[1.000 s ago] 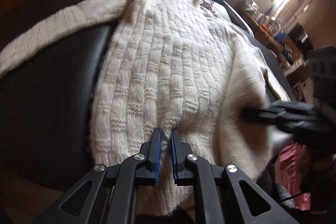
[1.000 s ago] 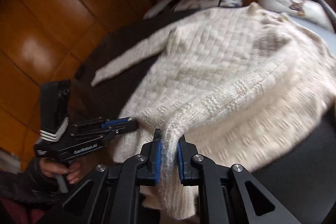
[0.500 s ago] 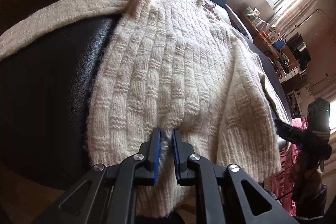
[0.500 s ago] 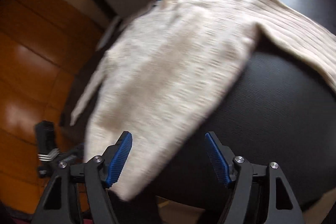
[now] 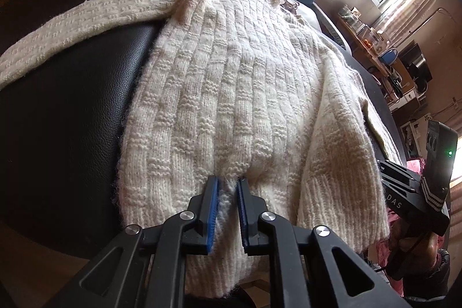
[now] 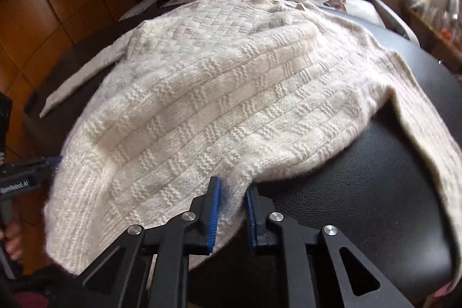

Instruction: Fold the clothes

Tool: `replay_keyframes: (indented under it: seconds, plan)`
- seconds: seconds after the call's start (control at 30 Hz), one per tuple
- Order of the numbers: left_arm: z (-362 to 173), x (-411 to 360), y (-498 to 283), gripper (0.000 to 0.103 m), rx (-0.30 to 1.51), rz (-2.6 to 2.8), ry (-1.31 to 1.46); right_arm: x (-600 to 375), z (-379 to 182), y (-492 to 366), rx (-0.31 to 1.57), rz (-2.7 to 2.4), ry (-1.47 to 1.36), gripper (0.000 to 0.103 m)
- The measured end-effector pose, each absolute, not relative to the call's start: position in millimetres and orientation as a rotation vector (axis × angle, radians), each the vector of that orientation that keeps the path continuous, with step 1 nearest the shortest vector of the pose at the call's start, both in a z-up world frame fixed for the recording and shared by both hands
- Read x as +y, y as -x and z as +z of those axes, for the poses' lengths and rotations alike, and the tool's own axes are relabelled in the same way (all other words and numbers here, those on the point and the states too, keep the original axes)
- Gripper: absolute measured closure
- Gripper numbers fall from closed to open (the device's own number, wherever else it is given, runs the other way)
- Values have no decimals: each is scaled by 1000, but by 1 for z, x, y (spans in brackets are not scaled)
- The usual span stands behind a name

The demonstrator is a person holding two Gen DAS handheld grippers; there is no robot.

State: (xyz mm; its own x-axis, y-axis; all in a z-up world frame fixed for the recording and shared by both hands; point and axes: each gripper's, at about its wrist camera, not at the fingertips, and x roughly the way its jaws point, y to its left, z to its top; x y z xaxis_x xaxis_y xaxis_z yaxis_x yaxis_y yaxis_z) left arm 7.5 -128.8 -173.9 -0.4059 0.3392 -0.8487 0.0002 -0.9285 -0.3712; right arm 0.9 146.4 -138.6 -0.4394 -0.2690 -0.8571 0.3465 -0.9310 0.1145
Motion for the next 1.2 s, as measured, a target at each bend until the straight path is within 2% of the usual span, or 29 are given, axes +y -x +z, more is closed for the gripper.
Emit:
replay_keyframes:
  seconds: [0.13,0.23,0.33,0.43,0.57,0.67,0.73,0.83,1.03,1.2]
  plan:
    - [-172,-125,-7,91,-439,2431,1595,146,-137,1,212,-2413,-1401,93]
    - [-169,-118,-7,91,-368,2442,1605,147,-139,7,398,-2445,-1421,93]
    - [-166,-112,-8,91,-344,2429,1609,181,-144,17,514,-2504,-1490,93]
    - [-156,-104,-11,91,-348,2393,1566,225,-148,26,552,-2571,-1570,93]
    - [-135,-87,-15,91,-258,2401,1450,268,-131,29,356,-2640,-1574,92]
    - [-135,-78,-11,91,-159,2426,1423,268,-106,20,171,-2644,-1446,89]
    - [-143,-73,-4,91,-105,2437,1463,251,-100,14,91,-2587,-1383,82]
    - [-166,-78,2,91,-139,2416,1559,215,-114,14,116,-2515,-1381,71]
    - [-169,-93,-7,89,-256,2430,1548,208,-147,22,177,-2526,-1509,68]
    - [-143,-97,8,89,-285,2461,1468,208,-143,31,172,-2508,-1538,63]
